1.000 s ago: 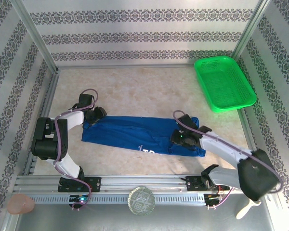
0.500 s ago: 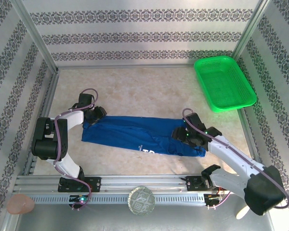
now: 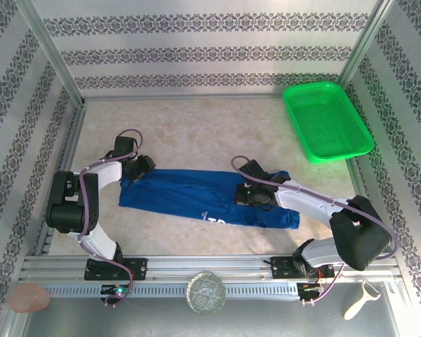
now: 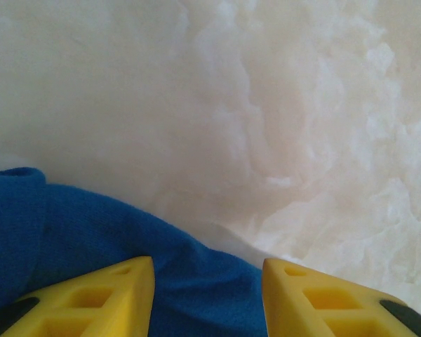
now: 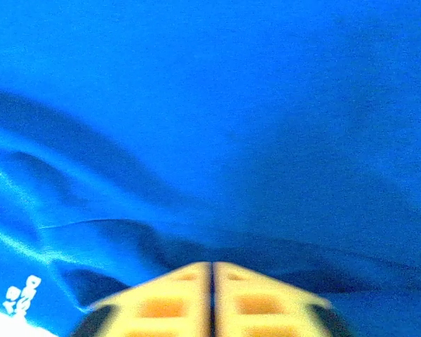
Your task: Fold the inside-out t-shirt
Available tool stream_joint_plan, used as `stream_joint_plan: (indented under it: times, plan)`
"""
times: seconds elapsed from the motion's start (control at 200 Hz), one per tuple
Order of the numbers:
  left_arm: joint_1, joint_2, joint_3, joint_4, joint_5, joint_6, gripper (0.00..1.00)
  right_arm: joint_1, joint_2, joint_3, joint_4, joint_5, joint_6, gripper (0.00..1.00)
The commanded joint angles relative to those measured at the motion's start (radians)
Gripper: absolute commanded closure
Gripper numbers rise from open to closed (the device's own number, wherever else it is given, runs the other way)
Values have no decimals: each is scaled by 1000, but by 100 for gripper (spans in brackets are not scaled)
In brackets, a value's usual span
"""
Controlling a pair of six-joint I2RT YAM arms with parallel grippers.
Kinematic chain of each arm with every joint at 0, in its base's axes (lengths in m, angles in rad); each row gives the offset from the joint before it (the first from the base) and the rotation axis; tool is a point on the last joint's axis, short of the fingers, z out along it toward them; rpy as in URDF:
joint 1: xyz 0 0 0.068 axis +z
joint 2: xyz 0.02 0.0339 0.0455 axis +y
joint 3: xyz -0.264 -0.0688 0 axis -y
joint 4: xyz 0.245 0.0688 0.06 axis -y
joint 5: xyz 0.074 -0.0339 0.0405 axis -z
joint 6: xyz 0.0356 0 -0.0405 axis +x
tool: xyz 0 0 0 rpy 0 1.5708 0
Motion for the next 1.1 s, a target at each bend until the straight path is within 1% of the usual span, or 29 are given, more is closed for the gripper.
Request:
stream_joint_plan:
  times: [0.0, 0.09, 0.225, 0.28, 0.335, 0.375, 0.45, 0.52, 0.58, 0.674, 0.764, 0.854, 0.919, 0.984, 1.099]
  plan:
    - [15, 6, 23, -12, 7, 8, 56, 28, -3, 31, 42, -5, 33, 100]
    - [15, 9, 23, -6, 13, 6, 56, 46, 13, 44, 78, -27, 61, 100]
    - [16, 13, 30, -3, 22, 5, 56, 90, 88, 88, 116, -59, 95, 100]
    - [17, 16, 36, -4, 25, 5, 56, 107, 117, 106, 126, -87, 108, 74]
    - [17, 19, 45, -4, 32, 6, 56, 122, 128, 119, 124, -111, 114, 58]
    - [16, 21, 56, -5, 41, 5, 56, 122, 116, 117, 122, -124, 117, 51]
    - [17, 22, 87, -16, 63, 9, 55, 91, 48, 105, 83, -111, 106, 46]
    - [16, 17, 122, -32, 91, 20, 52, 21, -59, 78, 32, -93, 87, 44]
    - [16, 4, 157, -46, 116, 37, 50, -65, -156, 48, -22, -68, 70, 40]
    - [17, -28, 198, -63, 153, 43, 43, -234, -306, -4, -109, -32, 41, 35]
    - [9, -57, 224, -66, 196, 31, 39, -408, -385, -40, -177, -28, 0, 25]
    - [-27, -79, 238, -60, 227, 14, 39, -561, -400, -70, -210, -28, -55, 18]
    - [-76, -88, 243, -60, 242, 2, 38, -641, -384, -85, -210, -30, -92, 15]
    - [-139, -92, 232, -40, 250, -16, 38, -693, -355, -95, -191, -44, -119, 13]
    - [-261, -78, 208, 16, 252, -58, 38, -726, -288, -99, -151, -74, -148, 11]
